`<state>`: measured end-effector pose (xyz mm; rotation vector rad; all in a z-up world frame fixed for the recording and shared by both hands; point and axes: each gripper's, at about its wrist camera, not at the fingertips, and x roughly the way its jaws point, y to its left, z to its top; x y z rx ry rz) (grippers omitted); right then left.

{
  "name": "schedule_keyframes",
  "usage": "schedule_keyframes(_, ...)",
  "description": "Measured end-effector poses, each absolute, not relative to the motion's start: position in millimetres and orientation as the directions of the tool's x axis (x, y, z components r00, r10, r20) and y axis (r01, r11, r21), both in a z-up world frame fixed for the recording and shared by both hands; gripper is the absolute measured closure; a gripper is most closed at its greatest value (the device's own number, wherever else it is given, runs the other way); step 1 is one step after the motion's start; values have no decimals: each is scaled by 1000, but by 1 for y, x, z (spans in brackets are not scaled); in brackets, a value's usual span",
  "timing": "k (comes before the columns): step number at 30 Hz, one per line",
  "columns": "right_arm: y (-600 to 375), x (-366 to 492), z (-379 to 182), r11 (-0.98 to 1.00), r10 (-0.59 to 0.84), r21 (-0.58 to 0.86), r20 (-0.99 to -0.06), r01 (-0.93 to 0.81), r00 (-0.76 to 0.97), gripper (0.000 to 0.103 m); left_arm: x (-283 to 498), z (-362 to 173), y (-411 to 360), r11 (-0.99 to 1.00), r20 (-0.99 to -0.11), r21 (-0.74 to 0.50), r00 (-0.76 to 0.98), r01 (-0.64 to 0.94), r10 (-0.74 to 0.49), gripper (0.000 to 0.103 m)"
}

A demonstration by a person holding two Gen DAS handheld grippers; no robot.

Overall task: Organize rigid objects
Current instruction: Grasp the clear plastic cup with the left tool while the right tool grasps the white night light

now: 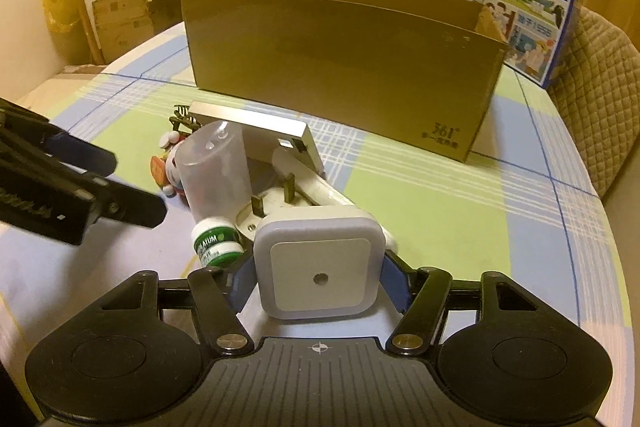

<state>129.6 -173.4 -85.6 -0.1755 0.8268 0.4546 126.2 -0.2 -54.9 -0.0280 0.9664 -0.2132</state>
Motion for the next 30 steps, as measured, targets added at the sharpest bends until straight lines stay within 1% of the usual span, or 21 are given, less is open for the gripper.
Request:
schedule_keyframes(2, -178, 126, -83, 903, 301, 22, -744, -429, 596, 41, 128, -56, -4, 976, -807, -119, 554, 184, -203, 41)
schedule_keyframes(4, -185, 123, -81, 916, 285, 25, -745, -401, 603, 41, 128, -56, -10, 973, -800, -105, 564, 205, -205, 48)
schedule_keyframes(6, -192, 120, -78, 927, 272, 33, -743, -373, 611, 41, 130, -56, -16, 973, -794, -95, 573, 213, -203, 49)
schedule_keyframes(8, -199, 118, -75, 935, 264, 39, -739, -352, 620, 41, 132, -56, -21, 973, -784, -84, 588, 215, -198, 53)
schedule_keyframes(10, -204, 116, -73, 942, 258, 46, -736, -334, 626, 41, 135, -56, -26, 973, -777, -70, 601, 218, -190, 59)
schedule_keyframes(13, -211, 115, -72, 948, 247, 51, -739, -313, 627, 41, 139, -57, -32, 974, -769, -54, 614, 219, -181, 65)
schedule_keyframes(18, -215, 116, -73, 953, 237, 54, -745, -298, 624, 41, 148, -61, -40, 976, -772, -25, 616, 216, -156, 72)
schedule_keyframes(19, -215, 116, -74, 953, 237, 55, -746, -298, 623, 41, 148, -62, -40, 975, -771, -28, 617, 218, -160, 77)
schedule_keyframes(30, -212, 107, -74, 951, 248, 67, -746, -302, 617, 41, 118, -52, -25, 977, -776, -1, 616, 214, -136, 77)
